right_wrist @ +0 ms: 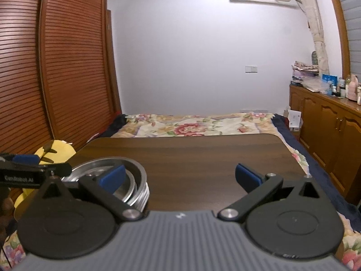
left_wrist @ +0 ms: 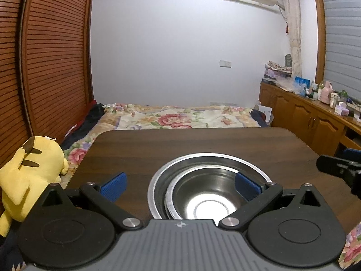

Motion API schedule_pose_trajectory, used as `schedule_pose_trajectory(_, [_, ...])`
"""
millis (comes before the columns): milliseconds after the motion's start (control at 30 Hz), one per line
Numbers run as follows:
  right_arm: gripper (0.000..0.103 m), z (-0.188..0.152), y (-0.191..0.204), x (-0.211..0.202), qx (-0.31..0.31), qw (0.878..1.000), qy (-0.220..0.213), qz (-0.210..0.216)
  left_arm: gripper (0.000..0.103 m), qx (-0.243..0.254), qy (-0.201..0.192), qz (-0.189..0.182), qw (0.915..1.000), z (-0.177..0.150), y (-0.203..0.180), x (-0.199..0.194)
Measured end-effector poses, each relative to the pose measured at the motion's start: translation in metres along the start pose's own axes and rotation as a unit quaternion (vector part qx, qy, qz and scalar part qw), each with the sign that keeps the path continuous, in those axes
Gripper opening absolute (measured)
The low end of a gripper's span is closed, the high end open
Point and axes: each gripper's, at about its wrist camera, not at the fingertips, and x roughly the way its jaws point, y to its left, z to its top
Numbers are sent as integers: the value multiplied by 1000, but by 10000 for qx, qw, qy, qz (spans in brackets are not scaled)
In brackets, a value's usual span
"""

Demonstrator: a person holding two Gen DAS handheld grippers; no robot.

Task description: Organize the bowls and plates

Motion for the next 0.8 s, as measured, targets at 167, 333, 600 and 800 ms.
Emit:
schedule_pose_trajectory(167, [103, -6, -3, -8, -35, 9999, -53, -104, 103, 63, 24, 47, 10000, -7, -9, -4])
schedule_pose_trajectory(333, [103, -12, -6, -10, -16, 9999, -21, -117, 103, 72, 110, 183, 9997, -13, -17, -12])
schedule_pose_trajectory(600, [103, -20, -9, -16, -57, 9999, 12, -151, 103, 215, 126, 233, 9994, -20, -25, -24])
schedule_pose_trajectory(800, [103, -25, -10, -17, -21, 9999, 76, -139, 103, 305, 131, 247, 9991, -28, -29, -26])
